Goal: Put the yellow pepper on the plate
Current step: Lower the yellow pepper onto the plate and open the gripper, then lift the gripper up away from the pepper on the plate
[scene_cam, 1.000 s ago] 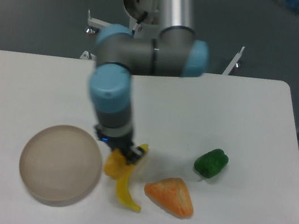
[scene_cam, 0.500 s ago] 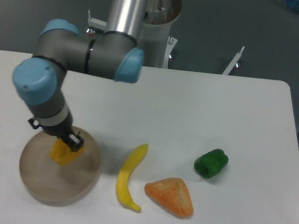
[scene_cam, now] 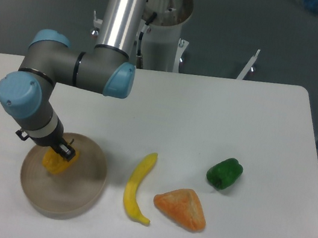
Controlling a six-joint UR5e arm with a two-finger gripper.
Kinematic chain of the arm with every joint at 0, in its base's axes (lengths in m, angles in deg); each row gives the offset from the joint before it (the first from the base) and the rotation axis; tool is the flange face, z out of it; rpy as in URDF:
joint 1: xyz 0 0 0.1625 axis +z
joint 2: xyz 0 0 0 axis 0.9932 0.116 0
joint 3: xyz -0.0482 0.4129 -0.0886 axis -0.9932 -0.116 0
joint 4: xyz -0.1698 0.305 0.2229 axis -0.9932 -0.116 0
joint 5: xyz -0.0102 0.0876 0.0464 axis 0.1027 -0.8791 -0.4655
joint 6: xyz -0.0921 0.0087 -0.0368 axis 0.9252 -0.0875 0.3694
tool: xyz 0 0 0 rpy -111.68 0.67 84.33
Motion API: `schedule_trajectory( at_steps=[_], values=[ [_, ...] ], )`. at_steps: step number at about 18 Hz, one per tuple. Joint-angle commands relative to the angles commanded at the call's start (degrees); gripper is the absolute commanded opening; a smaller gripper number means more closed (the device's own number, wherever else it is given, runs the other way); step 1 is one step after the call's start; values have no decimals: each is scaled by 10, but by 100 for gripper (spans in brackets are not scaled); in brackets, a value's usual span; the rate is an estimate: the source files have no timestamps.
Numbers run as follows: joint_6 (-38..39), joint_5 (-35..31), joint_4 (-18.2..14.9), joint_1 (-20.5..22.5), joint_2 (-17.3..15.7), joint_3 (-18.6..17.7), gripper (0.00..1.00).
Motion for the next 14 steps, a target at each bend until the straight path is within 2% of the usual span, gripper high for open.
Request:
schedule_trajectory(
  at_steps=[3,6,7,8,9,10,14],
  values=[
    [0,2,1,-1,4,1,42],
    [-1,2,1,-1,4,2,48],
    [-1,2,1,-1,4,2,59],
    [-2,-1,2,-1,4,2,82],
    [-2,-3,2,0,3,4,97],
    [-1,-3,1,0,1,6,100],
    [-9,-4,1,10,-12,8,100]
  ],
)
